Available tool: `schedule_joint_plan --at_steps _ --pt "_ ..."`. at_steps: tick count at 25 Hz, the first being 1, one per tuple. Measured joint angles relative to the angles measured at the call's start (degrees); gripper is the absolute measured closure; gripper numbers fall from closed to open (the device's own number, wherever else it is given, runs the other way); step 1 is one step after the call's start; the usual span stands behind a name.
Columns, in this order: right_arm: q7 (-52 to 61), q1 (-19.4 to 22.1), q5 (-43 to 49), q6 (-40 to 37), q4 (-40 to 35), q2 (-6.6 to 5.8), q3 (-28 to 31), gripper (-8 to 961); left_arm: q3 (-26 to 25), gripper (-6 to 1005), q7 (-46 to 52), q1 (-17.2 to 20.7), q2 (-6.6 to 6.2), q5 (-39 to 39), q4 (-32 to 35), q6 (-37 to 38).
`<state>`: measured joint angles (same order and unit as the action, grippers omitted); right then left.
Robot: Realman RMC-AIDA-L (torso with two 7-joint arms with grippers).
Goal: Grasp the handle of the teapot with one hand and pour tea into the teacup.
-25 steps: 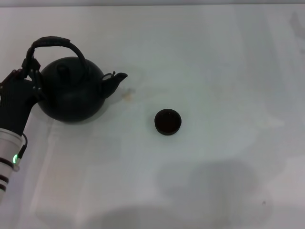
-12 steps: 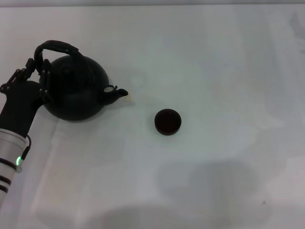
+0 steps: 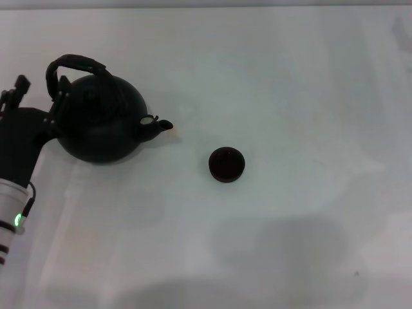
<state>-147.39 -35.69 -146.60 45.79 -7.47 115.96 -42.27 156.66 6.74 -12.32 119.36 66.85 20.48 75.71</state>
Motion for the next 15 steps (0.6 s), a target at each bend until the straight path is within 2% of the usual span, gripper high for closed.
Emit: schedule_joint_plan --at_steps 6,11,15 --pt "0.0 0.0 0.0 0.0 0.0 -0.04 0.0 95 -0.5 248 2.9 1.7 -0.05 1.3 -0.7 2.7" --pt "0.0 0.1 0.0 0.0 -0.1 -0.18 0.0 95 -0.6 197 6.1 2.4 -0.08 5.2 -3.1 5.6" --pt "0.0 0.3 0.0 0.6 -0.2 -0.02 0.0 95 -0.6 196 8.3 2.4 -0.12 9.4 -5.1 7.4"
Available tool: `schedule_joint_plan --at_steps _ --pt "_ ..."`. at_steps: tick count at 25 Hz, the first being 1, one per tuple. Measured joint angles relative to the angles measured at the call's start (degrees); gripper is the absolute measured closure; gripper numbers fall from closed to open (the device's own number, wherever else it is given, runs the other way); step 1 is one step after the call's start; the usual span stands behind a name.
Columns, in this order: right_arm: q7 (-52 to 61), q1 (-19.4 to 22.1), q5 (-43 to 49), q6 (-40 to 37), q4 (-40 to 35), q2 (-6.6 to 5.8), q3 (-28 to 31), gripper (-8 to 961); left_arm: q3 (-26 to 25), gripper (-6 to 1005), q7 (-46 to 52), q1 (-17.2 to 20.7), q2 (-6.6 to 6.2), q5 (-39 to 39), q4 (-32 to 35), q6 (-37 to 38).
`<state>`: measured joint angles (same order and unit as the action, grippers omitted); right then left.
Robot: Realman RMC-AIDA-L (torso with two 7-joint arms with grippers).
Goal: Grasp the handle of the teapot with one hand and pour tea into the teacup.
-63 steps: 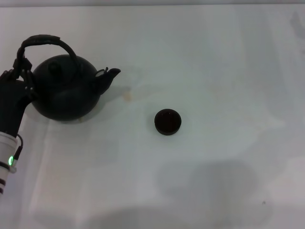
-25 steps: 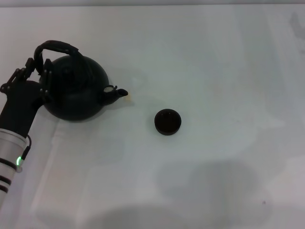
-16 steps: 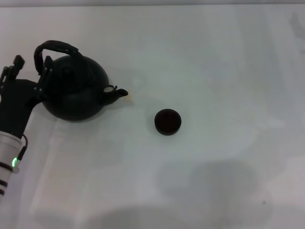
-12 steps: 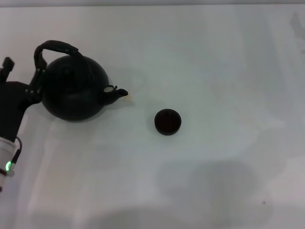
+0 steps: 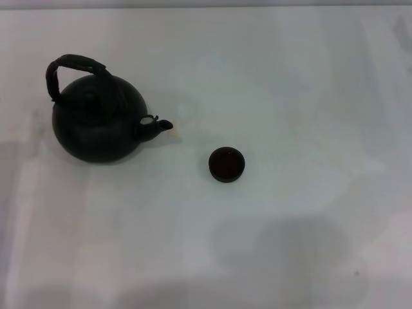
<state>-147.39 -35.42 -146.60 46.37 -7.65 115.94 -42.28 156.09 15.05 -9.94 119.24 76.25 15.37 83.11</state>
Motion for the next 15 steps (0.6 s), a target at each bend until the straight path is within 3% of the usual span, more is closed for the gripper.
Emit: schedule_joint_plan --at_steps 7,15 --pt "0.0 1.3 0.1 0.5 0.8 0.06 -0.4 95 0.0 205 1.4 -2.8 -0.13 3.9 -3.5 1.7" --pt "-0.6 3.9 0.2 6.3 3.0 0.18 -0.3 95 -0.1 206 1.4 -7.8 -0.23 11.2 -6.3 0.5"
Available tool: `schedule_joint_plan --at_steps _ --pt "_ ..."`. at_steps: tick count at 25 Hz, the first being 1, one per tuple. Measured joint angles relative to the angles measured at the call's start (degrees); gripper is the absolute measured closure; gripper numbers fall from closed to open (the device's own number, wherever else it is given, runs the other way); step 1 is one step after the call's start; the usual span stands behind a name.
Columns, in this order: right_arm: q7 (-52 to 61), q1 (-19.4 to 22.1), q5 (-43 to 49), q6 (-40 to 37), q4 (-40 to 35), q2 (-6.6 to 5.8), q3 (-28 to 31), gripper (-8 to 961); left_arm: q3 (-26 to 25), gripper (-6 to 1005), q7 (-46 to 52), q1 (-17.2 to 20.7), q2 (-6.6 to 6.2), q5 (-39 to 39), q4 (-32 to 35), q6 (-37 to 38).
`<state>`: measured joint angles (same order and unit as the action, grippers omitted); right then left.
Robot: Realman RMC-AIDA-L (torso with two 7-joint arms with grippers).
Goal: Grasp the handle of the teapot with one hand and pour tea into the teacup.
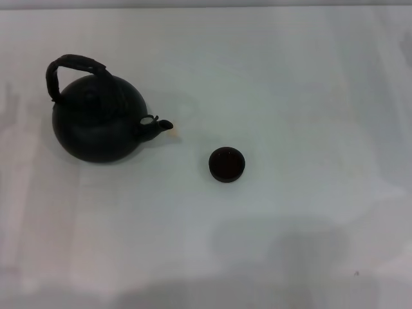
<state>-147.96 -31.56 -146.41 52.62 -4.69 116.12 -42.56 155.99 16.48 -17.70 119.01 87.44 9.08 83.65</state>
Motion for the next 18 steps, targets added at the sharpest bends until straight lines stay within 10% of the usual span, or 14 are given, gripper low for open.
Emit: schedule_joint_plan --at_steps 18 --pt "-0.2 0.0 -0.2 0.0 -0.6 -0.3 1.4 95 -10.4 208 0.0 -7.3 -0.4 2.8 -3.8 -5.4"
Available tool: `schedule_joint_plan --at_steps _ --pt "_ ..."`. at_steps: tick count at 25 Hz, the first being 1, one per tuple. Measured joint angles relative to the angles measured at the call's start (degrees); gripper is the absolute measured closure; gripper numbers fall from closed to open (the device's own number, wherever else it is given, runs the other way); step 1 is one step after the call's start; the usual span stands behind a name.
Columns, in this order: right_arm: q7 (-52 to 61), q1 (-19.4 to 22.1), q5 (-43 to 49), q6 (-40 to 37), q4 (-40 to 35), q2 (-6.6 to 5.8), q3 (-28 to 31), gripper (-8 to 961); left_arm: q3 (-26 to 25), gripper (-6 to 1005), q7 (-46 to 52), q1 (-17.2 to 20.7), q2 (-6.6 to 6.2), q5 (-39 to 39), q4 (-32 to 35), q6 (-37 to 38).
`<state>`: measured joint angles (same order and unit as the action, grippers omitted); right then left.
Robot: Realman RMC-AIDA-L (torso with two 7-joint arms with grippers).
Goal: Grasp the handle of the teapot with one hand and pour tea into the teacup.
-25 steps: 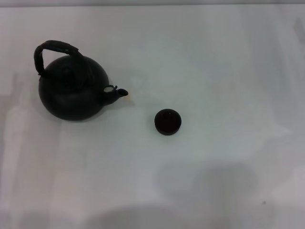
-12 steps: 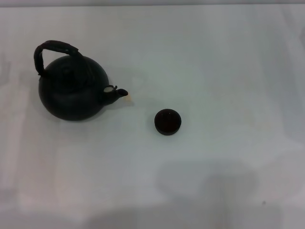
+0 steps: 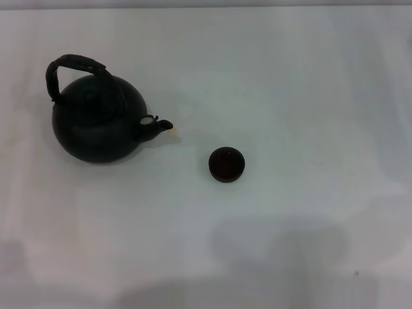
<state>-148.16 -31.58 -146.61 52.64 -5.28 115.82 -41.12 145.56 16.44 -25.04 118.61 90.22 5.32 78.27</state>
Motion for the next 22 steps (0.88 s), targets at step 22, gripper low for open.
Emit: schedule_joint_plan --at_steps 22 --pt "-1.4 -1.5 0.0 -2.8 -0.9 -0.05 1.8 95 -0.7 209 -0.1 -4.3 -0.21 0.1 -2.9 -7.0"
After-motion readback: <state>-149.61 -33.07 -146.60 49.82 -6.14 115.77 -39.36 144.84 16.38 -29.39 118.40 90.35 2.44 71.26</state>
